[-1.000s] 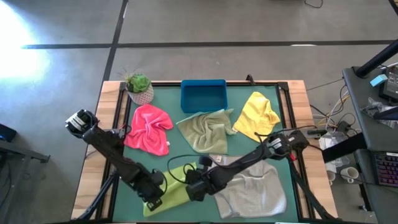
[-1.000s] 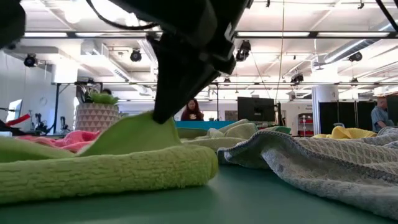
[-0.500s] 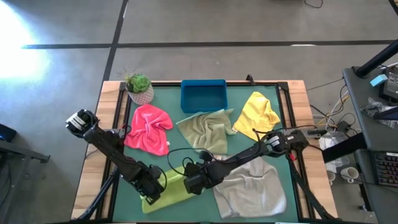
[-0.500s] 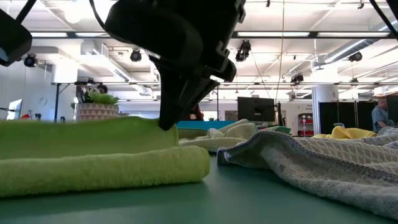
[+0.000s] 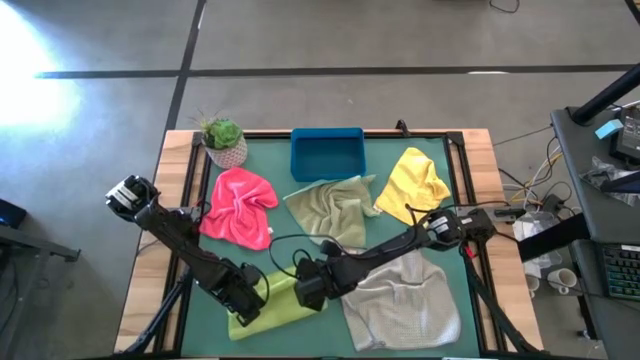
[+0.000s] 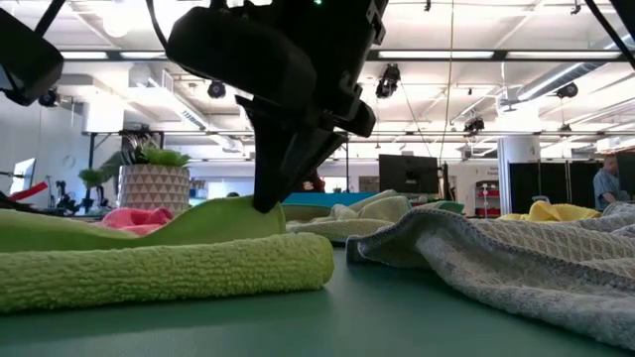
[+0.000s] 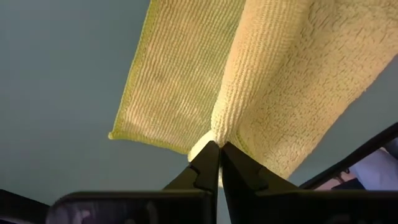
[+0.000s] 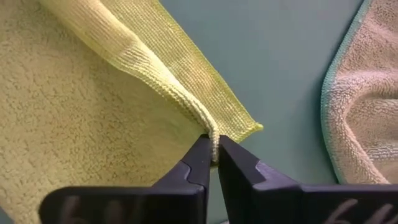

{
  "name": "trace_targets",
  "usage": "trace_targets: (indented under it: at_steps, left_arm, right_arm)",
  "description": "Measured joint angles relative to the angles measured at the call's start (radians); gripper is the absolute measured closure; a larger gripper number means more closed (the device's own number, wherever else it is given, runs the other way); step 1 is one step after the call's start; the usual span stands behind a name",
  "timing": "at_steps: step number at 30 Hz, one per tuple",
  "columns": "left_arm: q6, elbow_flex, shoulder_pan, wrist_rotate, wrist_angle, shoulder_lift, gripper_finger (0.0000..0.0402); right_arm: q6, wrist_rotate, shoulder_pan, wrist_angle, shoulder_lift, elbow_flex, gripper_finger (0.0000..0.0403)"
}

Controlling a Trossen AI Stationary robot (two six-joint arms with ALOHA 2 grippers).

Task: Fold microfiber towels
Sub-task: Fold the green microfiber towel

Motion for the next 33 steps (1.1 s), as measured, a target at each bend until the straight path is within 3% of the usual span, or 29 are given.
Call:
trace_targets:
  at_steps: [6,13,18,23,33]
  left_arm:
    - [0.000,0.000,0.000,-0.018,-0.006,0.000,0.0393]
    - [0.000,0.000,0.000,-0.018,-0.037,0.000,0.0328]
    - [0.001,0.007,0.000,0.057,-0.086,-0.002,0.0282]
    - [0.002,0.029,-0.005,0.077,-0.089,-0.046,0.0270]
    - [-0.003,0.024,-0.090,-0.269,0.119,-0.109,0.0269]
  right_arm:
    - [0.030,0.015,-0.005,-0.001,0.000,0.000,0.0325]
    - [0.033,0.017,-0.011,-0.003,0.000,0.000,0.0275]
    - [0.034,0.016,-0.011,-0.042,-0.013,0.000,0.0258]
    - [0.034,0.015,-0.010,-0.139,-0.069,-0.001,0.0260]
    - [0.036,0.016,0.072,-0.267,-0.168,-0.001,0.0279]
